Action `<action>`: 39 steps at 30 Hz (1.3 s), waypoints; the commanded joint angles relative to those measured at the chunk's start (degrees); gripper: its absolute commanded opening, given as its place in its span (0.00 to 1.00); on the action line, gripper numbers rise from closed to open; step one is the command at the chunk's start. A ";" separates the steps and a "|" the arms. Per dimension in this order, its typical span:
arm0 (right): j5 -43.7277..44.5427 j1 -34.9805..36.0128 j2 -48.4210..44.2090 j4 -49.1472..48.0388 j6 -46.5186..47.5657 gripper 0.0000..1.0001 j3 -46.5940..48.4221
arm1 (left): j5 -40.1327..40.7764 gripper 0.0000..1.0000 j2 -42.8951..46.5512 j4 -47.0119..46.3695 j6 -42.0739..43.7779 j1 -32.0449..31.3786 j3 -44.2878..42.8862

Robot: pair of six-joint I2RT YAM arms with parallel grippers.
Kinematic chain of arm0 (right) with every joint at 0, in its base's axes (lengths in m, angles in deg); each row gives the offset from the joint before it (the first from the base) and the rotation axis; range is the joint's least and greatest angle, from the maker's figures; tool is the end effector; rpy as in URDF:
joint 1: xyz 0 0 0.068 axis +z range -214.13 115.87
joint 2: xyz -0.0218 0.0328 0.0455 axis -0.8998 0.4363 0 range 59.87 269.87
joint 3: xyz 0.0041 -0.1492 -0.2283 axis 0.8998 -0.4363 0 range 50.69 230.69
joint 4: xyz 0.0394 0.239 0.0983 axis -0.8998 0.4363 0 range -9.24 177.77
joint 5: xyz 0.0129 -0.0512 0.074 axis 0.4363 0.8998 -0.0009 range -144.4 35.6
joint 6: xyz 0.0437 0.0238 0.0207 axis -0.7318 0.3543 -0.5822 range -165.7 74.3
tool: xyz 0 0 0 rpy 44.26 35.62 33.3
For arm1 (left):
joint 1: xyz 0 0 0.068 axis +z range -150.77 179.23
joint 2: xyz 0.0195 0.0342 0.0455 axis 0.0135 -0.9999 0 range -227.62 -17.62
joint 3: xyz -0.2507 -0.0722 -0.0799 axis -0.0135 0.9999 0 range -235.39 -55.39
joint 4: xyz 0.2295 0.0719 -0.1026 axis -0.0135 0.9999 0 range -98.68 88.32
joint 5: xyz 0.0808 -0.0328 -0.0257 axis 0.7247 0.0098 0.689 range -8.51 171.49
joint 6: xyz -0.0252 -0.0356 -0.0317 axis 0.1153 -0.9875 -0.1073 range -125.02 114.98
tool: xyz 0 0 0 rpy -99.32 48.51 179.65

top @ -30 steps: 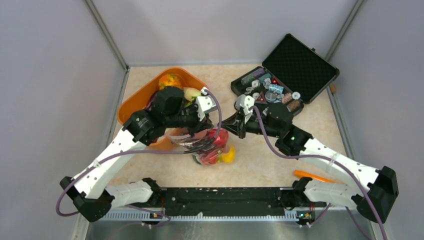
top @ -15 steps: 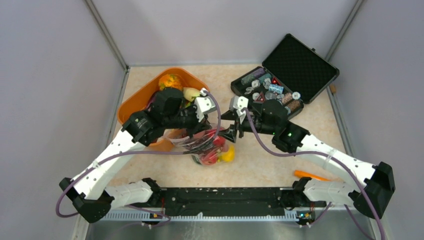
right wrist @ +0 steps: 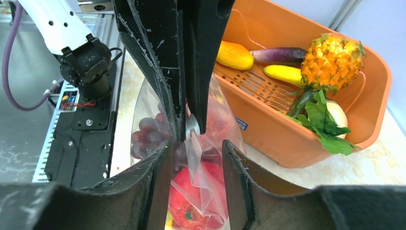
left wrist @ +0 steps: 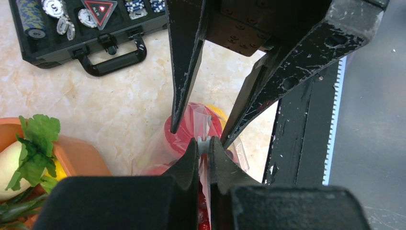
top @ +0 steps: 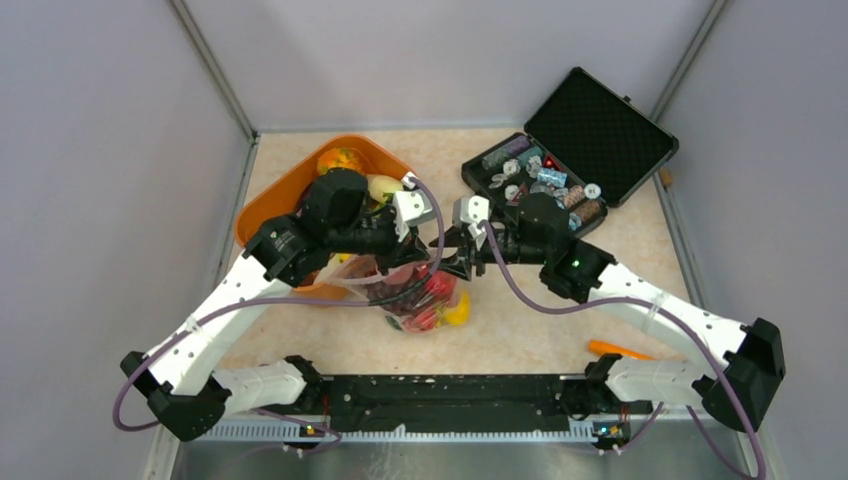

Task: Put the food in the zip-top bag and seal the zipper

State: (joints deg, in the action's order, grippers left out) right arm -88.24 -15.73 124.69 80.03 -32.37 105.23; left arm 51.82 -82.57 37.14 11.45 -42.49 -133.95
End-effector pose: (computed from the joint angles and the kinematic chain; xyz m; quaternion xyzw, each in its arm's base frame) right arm 0.1588 0.2087 0.3505 -0.5360 0.5306 0.3981 0.5222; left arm 0.1533 -0.1602 0.4128 0.5196 0.6794 -0.3208 0.4068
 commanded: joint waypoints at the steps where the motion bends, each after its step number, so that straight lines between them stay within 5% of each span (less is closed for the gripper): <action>1: -3.36 0.66 0.95 -1.83 0.93 0.40 3.68 | -2.61 0.00 -0.59 -0.36 -0.12 -0.03 -2.66; 6: -3.84 0.64 1.57 -2.58 0.35 0.27 3.76 | -2.26 0.00 -0.84 0.20 -0.33 -0.12 -2.91; 12: -3.07 0.64 1.41 -2.30 0.86 0.00 3.63 | -1.95 0.00 -0.66 0.75 -0.15 -0.21 -3.13; 20: 1.93 0.65 -2.19 -13.05 -6.82 0.00 -1.66 | 2.26 0.00 0.25 1.60 -0.04 -0.21 -2.01; 26: 3.46 1.14 -3.53 -13.57 -9.30 0.00 -3.05 | 10.28 0.00 2.95 2.23 0.19 -0.21 2.11; 39: 3.30 2.04 -2.67 -9.93 -7.09 0.00 -1.33 | 8.59 0.00 3.60 1.84 0.85 -0.25 2.60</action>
State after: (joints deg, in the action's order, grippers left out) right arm -85.29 -14.35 124.38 72.23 -40.29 101.93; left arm 58.79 -79.00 37.36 11.49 -42.95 -131.33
